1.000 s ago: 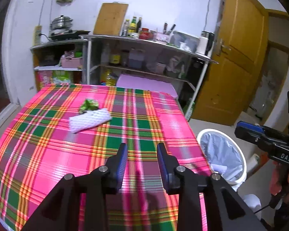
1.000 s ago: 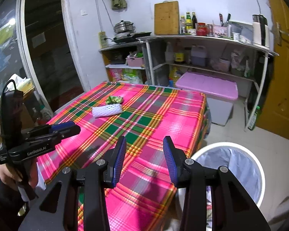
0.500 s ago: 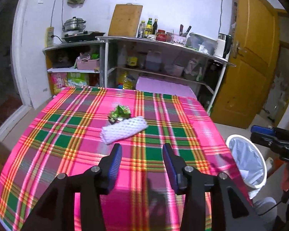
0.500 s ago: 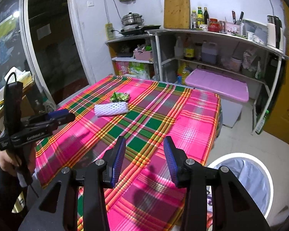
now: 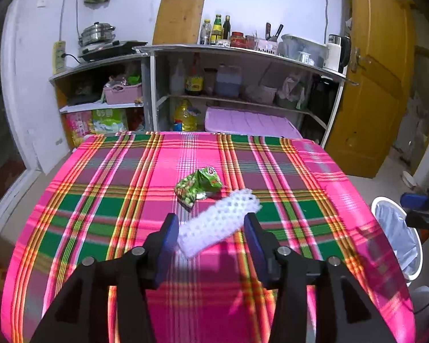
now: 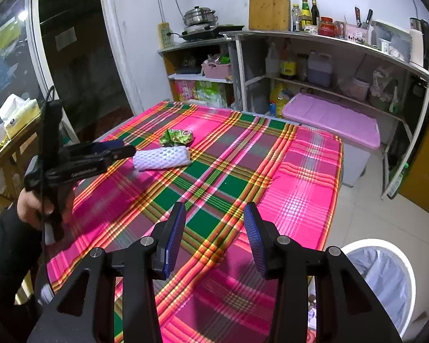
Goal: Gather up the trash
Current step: 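Grasp the white foam net with the left tool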
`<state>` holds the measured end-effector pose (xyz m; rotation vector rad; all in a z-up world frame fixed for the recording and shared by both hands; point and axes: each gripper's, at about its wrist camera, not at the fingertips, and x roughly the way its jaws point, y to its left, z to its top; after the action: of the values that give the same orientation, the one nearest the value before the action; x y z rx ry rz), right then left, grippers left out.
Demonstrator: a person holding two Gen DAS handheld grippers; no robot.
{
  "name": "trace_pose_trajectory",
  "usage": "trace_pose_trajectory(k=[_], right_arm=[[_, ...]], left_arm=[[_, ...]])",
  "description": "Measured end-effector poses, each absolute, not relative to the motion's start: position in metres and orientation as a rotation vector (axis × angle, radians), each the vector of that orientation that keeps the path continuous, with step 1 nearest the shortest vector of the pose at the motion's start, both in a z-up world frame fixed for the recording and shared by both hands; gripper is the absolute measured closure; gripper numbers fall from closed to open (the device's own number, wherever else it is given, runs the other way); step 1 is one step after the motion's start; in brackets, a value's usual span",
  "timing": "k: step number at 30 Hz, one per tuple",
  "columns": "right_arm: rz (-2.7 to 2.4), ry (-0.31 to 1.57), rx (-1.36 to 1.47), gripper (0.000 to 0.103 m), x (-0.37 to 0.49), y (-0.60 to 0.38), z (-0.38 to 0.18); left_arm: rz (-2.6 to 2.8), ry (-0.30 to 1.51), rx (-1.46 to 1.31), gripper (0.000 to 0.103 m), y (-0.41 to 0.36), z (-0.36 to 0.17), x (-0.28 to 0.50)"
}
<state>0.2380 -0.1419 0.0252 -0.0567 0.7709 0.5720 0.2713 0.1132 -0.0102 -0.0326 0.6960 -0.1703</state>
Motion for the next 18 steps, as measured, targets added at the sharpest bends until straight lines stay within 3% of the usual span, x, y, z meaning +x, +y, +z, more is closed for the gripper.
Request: trace_pose_trajectory(k=[12,14,16,18], right_arm=[[0.568,0.797,-0.064,0.06,0.26,-0.131,0.018],[0.568,0.794,-0.067,0.06,0.262,-0.129,0.02],[0.569,0.785,-0.072,0.06,0.261,-0.127,0.024],[0.568,0.776,-0.074,0.06,0.261,-0.126,0.028]], left_arm=[[-0.224,0.841,0.078,0.053,0.101,-0.056,0.316],[-0.213,0.844,0.085,0.06,0.098,-0.055,0.312],[-0.204,0.84,0.082,0.076,0.096,-0.052,0.306],[-0.199,0.834,0.075,0.082,0.093,-0.048,0.297]])
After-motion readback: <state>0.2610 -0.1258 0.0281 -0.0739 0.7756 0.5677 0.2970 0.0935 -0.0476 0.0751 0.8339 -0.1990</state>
